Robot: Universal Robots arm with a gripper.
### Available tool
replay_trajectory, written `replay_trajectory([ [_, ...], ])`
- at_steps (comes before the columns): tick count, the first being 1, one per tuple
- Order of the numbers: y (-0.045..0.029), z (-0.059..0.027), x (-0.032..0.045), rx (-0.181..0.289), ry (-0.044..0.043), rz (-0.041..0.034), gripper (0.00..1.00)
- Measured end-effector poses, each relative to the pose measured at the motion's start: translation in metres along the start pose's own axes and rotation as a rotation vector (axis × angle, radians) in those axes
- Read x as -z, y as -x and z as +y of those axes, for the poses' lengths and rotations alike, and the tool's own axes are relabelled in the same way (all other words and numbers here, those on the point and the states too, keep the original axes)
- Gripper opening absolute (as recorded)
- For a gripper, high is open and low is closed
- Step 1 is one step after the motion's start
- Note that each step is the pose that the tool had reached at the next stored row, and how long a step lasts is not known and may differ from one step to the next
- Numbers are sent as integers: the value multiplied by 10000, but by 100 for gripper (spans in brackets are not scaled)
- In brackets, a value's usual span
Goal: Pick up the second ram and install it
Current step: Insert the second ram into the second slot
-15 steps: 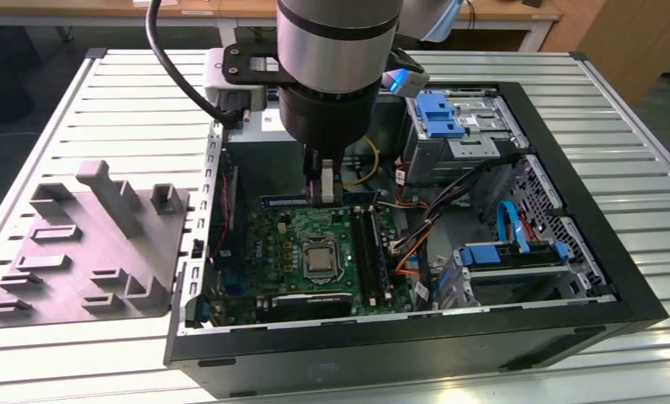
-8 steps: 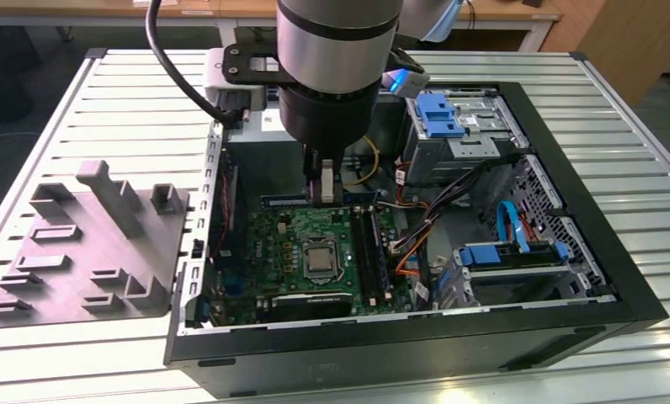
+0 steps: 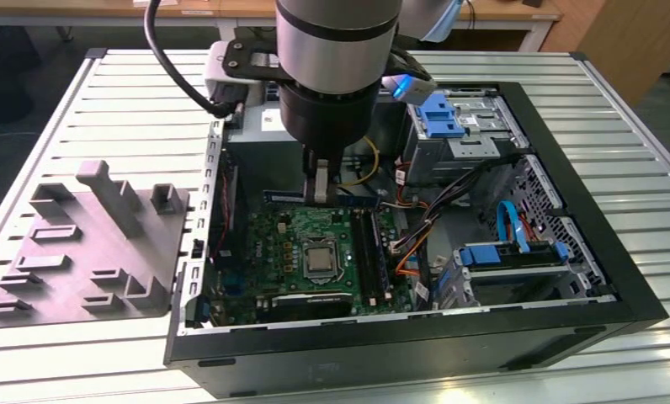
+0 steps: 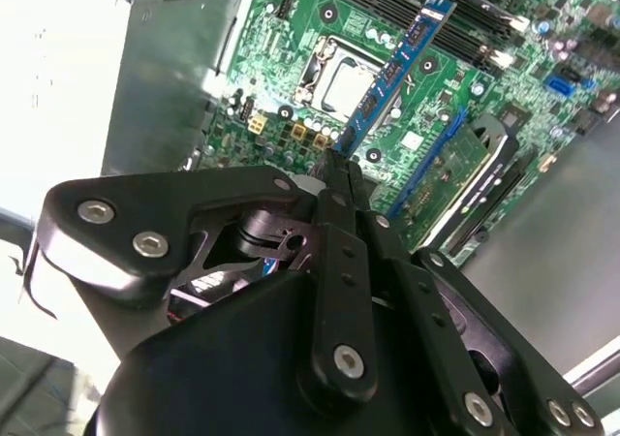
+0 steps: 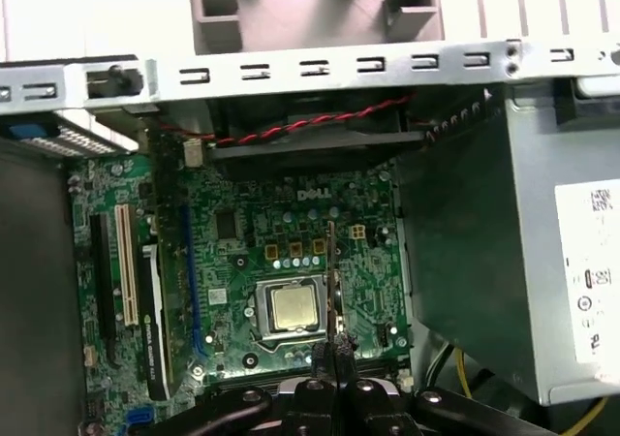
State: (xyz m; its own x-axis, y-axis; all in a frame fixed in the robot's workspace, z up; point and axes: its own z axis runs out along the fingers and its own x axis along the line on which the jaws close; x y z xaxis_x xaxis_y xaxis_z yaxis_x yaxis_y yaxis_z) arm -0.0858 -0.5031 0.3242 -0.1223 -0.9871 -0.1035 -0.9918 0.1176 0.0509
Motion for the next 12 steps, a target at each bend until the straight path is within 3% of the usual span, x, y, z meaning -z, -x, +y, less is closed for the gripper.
replay_trajectory([
  [12,-1,0,-6,-2176,-227,-111,11],
])
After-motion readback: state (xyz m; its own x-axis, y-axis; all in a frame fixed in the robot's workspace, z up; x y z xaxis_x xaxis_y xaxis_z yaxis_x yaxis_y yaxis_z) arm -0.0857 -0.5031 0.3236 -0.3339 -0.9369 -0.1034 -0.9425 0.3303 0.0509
